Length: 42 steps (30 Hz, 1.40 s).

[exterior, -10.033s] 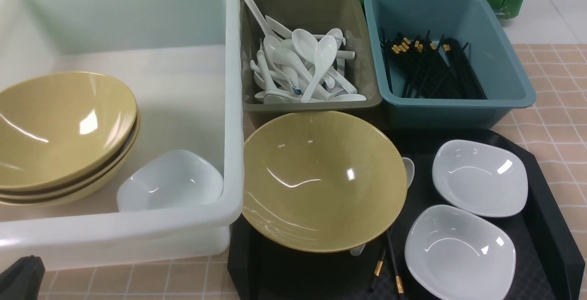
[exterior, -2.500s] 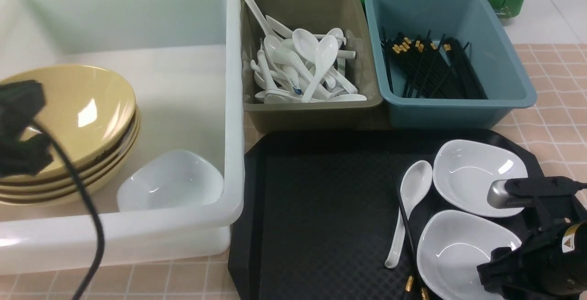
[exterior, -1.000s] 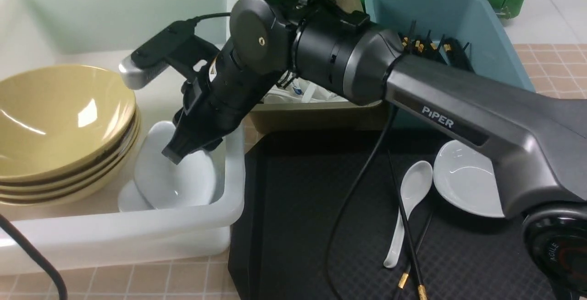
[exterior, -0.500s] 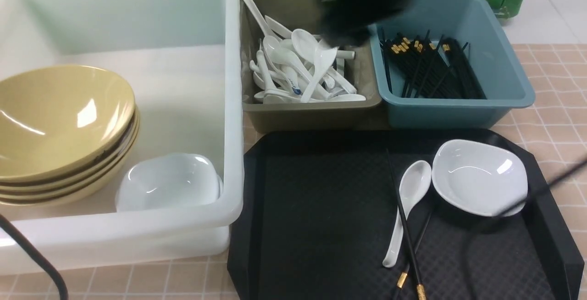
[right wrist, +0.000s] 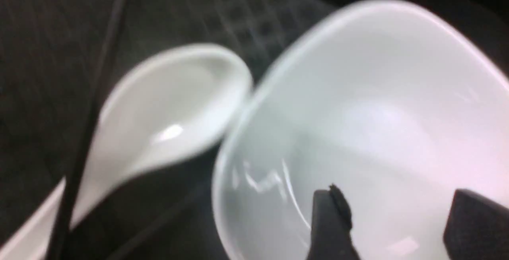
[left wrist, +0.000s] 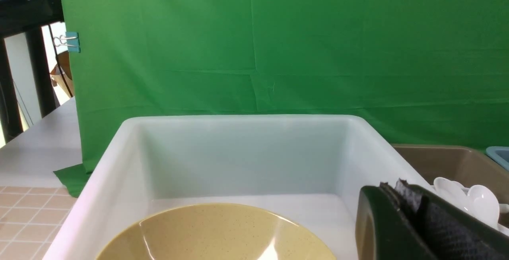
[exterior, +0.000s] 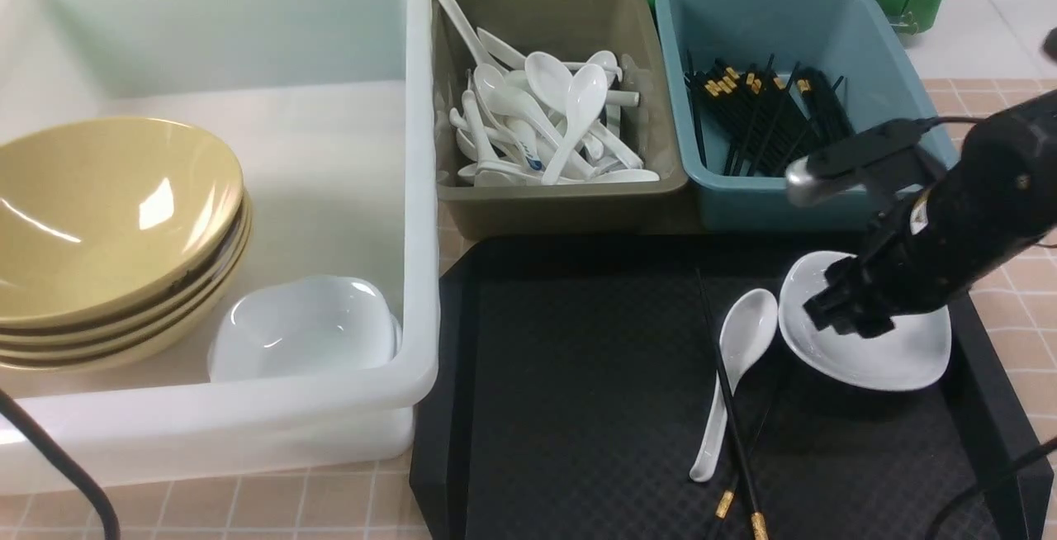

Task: On brown table put chopsticks spoon bowls plates into blue grey white boxes.
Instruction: 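Reach for and grasp the small white dish on the black tray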

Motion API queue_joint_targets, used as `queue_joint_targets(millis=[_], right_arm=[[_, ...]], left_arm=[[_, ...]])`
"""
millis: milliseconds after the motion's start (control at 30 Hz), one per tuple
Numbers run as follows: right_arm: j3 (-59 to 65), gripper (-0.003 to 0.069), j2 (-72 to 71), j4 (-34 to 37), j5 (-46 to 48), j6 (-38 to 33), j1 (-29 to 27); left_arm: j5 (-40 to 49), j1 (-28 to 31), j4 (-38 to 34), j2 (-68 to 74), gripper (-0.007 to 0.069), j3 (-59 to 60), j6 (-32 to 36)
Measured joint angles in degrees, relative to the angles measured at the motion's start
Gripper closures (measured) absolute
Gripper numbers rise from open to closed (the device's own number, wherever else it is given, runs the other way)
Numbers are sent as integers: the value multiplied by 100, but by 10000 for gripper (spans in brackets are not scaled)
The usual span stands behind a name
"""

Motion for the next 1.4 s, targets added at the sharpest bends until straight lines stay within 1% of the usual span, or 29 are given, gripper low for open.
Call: queue_joint_targets(millis=[33,67,200,333,400,467,500,533,567,600,667,733,767,800,833,867,933,967,1000,1067,1100,1133,1267,1367,1400], right_arm=[[11,256,216,0,-179,-13,105],[11,256,239,0,-192,-13,121],[30,260,488,-19,-241,57,522],[30,256,202,23,-243,104,926],[18,244,-77,22,-218,104,903],[6,232,-217,21,-181,104,815],[-19,213,-413,21,-105,104,608],[-19,211,-428,21,-105,104,576],[-25,190,-496,16,-20,104,242],[-25,186,-501,16,-7,104,202],[17,158,-419,93,110,104,-241],[75,147,-222,406,159,28,-518],[80,147,-199,444,159,11,-533],[98,148,43,744,175,-154,-607],[98,151,149,891,162,-241,-620],[98,160,249,1020,147,-295,-620],[98,203,433,1260,111,-411,-620],[98,234,467,1329,90,-461,-620],[93,283,467,1346,63,-549,-626],[93,324,467,1375,63,-572,-640],[88,379,400,1467,63,-635,-663],[88,419,286,1518,102,-717,-677],[88,489,-115,1546,298,-1008,-683],[15,577,-696,1519,489,-1187,-683],[-73,582,-890,1451,559,-1227,-683]], left_arm=[[-13,0,-2,0,619,43,-24],[-13,0,-2,0,619,44,-30],[-48,0,-16,0,619,85,-40],[-93,0,-16,0,619,85,-40],[-101,0,-21,0,619,85,-46],[-106,0,-21,0,619,85,-52],[-106,0,-21,0,619,85,-56],[-106,0,-21,0,619,85,-56],[-122,0,-21,0,619,85,-57],[-128,0,-21,0,619,85,-57],[-129,0,-21,0,619,85,-80],[-129,0,-70,0,619,85,-94],[-129,0,-72,0,619,85,-95],[-129,0,-91,0,619,85,-101],[-129,0,-105,0,619,85,-101],[-129,0,-103,0,619,85,-101],[-129,0,-103,0,619,85,-107],[-129,0,-103,0,619,85,-112],[-129,0,-103,0,619,85,-125],[-129,0,-103,0,619,85,-132],[-129,0,-103,-34,619,85,-140],[-123,0,-106,-99,619,85,-145],[-60,0,-239,-577,619,85,-145],[105,0,-219,-1106,619,85,-78],[156,0,-173,-1234,619,90,-11]])
